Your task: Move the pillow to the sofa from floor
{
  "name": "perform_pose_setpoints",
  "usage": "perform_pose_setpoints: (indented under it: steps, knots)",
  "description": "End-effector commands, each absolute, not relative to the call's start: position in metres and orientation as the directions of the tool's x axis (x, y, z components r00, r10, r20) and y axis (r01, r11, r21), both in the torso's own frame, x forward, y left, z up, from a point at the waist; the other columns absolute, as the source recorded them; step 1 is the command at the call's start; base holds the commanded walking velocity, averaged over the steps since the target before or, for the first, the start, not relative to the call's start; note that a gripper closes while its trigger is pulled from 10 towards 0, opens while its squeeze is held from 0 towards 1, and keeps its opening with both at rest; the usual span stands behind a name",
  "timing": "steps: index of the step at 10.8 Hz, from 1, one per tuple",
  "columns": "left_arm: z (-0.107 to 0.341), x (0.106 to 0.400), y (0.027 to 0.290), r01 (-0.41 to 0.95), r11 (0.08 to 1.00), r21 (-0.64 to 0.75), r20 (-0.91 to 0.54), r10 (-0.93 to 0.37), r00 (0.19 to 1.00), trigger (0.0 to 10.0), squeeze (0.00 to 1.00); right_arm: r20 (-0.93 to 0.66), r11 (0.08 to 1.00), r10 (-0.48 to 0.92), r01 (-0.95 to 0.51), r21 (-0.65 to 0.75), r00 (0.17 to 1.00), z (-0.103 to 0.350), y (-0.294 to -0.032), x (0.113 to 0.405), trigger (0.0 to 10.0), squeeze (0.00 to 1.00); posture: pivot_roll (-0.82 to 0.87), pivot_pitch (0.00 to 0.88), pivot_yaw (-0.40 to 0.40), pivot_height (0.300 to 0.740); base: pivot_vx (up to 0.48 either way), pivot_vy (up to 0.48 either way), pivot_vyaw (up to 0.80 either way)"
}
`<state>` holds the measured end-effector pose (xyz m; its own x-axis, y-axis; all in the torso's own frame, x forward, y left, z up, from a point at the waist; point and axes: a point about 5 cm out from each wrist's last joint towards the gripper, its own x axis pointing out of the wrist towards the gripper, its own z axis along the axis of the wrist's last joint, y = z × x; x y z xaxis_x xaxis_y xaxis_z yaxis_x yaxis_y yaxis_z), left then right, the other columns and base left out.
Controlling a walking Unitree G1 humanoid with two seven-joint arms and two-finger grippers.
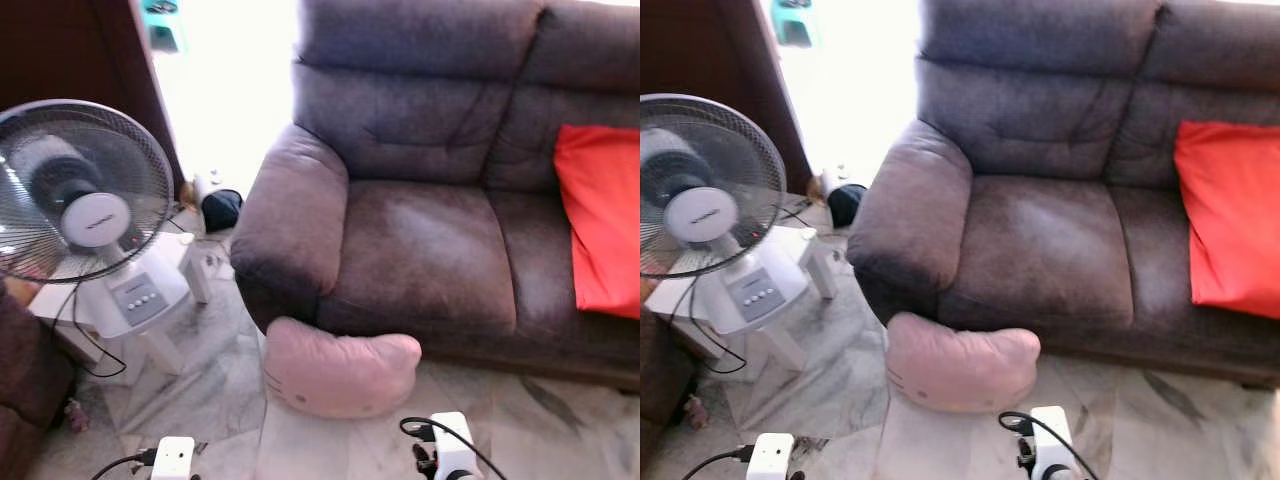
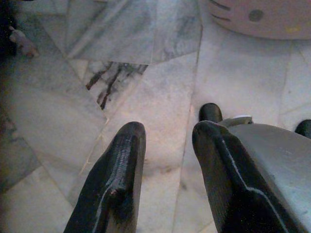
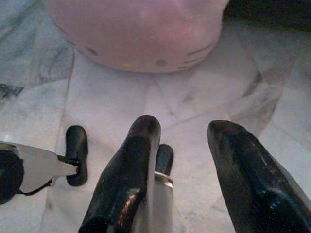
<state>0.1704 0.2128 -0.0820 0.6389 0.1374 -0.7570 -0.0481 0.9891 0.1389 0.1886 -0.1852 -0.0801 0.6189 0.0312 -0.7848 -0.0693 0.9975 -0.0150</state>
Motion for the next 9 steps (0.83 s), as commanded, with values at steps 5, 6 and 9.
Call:
perform_pose_setpoints:
  steps: [5, 6, 9]
  knots:
    - [-0.085, 0.166, 0.209, -0.027, 0.991, 0.132, -0.773, 0.12, 0.623, 10.0, 0.0, -0.792, 0.996, 0.069, -0.09, 0.018, 0.606, -0.081, -0.159, 0.192, 10.0, 0.0, 0.11, 0.14, -0.033, 0.74, 0.253, 0.0, 0.0]
    - [-0.085, 0.166, 0.209, -0.029, 0.991, 0.133, -0.774, 0.122, 0.621, 10.0, 0.0, -0.793, 0.996, 0.069, -0.093, 0.016, 0.606, -0.081, -0.155, 0.193, 10.0, 0.0, 0.11, 0.141, -0.033, 0.74, 0.311, 0.0, 0.0]
    - [-0.085, 0.165, 0.21, -0.028, 0.991, 0.131, -0.776, 0.12, 0.62, 10.0, 0.0, -0.795, 0.994, 0.081, -0.111, 0.017, 0.601, -0.08, -0.139, 0.197, 10.0, 0.0, 0.11, 0.139, -0.035, 0.74, 0.311, 0.0, 0.0]
